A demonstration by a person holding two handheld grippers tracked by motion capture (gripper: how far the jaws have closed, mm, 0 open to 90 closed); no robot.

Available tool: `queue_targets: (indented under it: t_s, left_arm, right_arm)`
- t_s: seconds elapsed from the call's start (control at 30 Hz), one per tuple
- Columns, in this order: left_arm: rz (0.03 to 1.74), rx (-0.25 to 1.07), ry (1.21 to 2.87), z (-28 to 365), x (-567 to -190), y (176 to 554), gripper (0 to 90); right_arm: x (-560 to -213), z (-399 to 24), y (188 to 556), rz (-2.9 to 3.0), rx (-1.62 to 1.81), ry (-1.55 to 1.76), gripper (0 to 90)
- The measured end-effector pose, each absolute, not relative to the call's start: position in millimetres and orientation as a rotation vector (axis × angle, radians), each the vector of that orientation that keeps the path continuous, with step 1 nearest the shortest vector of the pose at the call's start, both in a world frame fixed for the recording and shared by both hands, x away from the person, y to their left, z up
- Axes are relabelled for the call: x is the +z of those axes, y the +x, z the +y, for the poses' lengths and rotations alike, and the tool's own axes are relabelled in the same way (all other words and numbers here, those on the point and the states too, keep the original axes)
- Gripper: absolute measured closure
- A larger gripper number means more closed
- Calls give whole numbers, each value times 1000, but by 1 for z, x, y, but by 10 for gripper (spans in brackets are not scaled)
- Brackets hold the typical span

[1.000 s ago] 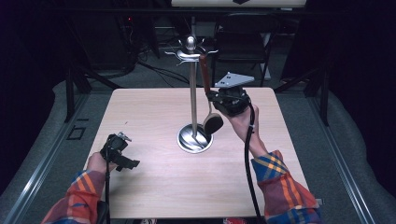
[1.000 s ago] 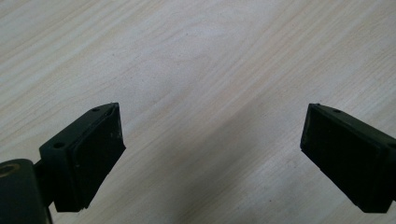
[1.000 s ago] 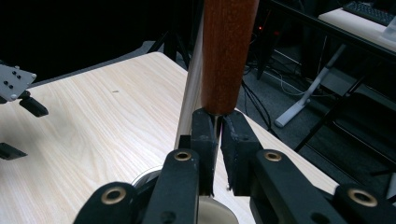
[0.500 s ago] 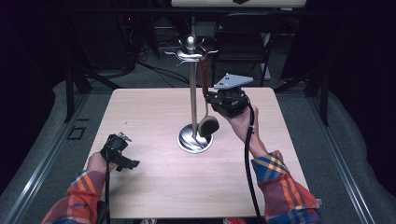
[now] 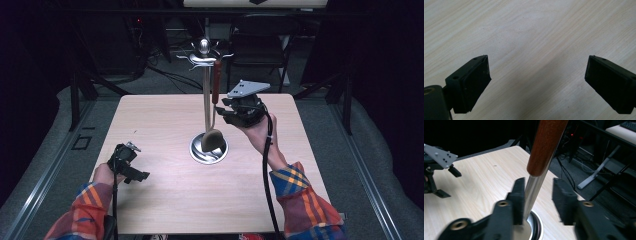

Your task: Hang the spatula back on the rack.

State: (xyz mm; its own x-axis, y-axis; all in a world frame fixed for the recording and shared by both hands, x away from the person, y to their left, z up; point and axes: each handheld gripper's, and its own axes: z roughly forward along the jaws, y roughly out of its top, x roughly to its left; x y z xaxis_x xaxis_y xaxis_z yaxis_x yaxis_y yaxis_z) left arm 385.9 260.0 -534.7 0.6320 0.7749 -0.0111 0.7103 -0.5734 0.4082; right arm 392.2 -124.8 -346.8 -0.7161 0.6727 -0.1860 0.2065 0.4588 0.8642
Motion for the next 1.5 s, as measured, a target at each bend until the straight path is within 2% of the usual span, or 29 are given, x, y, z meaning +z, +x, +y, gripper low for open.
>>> queue_targets:
  t_s: [0.07,0.1,0.13,0.2,0.27,0.3,0.33,0.4,0.47,0.7,0.93,1.5]
  left_arm:
    - [1181,241,2481,260,-535,386,60]
    - [1181,241,2481,260,-535,386,60]
    - [1178,238,2479,261,-534,385,61]
    - [1178,239,2479,261,-534,385,60]
    - [1178,240,2481,261,-534,385,61]
    - [1178,241,2482,261,-534,385,61]
    - [1177,241,2481,261,-534,385,61]
    - [1176,239,2481,261,-534,385,61]
    - [1177,240,2483,260,-534,385,61]
    - [1175,241,2481,261,-534,385,61]
    - [1169,238,2485,260,-534,385,61]
    - [1159,238,2486,260,-533,384,62]
  right_arm:
    - [-346,-126,390,2200,1186,749,497]
    - [-346,-126,390,2200,1186,749,497]
    - [-346,-128,388,2206,1177,763,441]
    - [-346,-128,388,2203,1174,773,418]
    - [-347,-133,385,2203,1157,801,315]
    - [-347,-133,385,2203,1157,801,315]
    - [-348,-136,382,2213,1159,804,253]
    - [-349,-136,381,2217,1149,807,232]
    - [-352,-138,378,2230,1134,805,160]
    - [-357,-139,370,2278,1102,801,108]
    - [-378,-143,361,2348,1024,804,0]
    - [-473,-154,334,2582,779,809,0]
